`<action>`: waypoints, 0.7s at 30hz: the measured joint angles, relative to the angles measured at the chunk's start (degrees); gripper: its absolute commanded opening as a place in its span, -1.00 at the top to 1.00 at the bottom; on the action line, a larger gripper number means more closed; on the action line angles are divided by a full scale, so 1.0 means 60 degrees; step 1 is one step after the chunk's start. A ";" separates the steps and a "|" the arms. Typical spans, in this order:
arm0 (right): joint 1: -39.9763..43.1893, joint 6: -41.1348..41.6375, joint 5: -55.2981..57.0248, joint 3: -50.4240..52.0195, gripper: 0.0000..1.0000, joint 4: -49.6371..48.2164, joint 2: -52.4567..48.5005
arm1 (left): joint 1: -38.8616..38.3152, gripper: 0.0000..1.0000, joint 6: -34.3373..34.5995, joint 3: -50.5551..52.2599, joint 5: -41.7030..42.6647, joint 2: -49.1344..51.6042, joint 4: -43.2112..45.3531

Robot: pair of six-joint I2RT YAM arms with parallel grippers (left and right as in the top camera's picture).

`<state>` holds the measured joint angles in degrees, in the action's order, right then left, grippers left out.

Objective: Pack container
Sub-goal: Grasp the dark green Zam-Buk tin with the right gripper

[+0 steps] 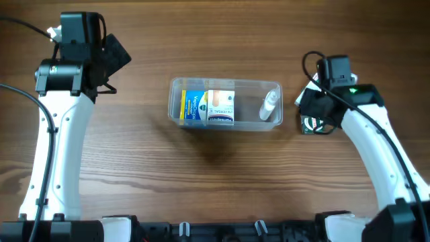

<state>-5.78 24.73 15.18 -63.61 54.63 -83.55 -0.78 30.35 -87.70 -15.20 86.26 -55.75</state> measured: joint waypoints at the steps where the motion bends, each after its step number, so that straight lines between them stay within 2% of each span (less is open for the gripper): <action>1: 0.0000 -0.0415 -0.0288 0.0011 -1.00 -0.0182 -0.0127 | 0.0000 -1.00 0.0000 0.0000 0.0000 0.0000 0.0004; 7: 0.0000 -0.1359 -0.0892 0.0160 -1.00 -0.0801 -0.0164 | 0.0000 -1.00 0.0000 0.0000 0.0000 0.0000 0.0000; 11: 0.0175 -0.1657 -0.0962 0.0838 -1.00 -0.1260 -0.0164 | 0.0000 -0.99 0.0000 0.0000 0.0000 0.0000 0.0000; 21: 0.1315 -0.2441 -0.0965 0.3038 -1.00 -0.4025 -0.0168 | 0.0000 -0.99 0.0000 0.0000 0.0004 0.0000 0.0000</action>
<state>2.11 10.09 9.39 -45.39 30.48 -84.55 -0.78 30.35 -87.70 -15.18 86.26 -55.75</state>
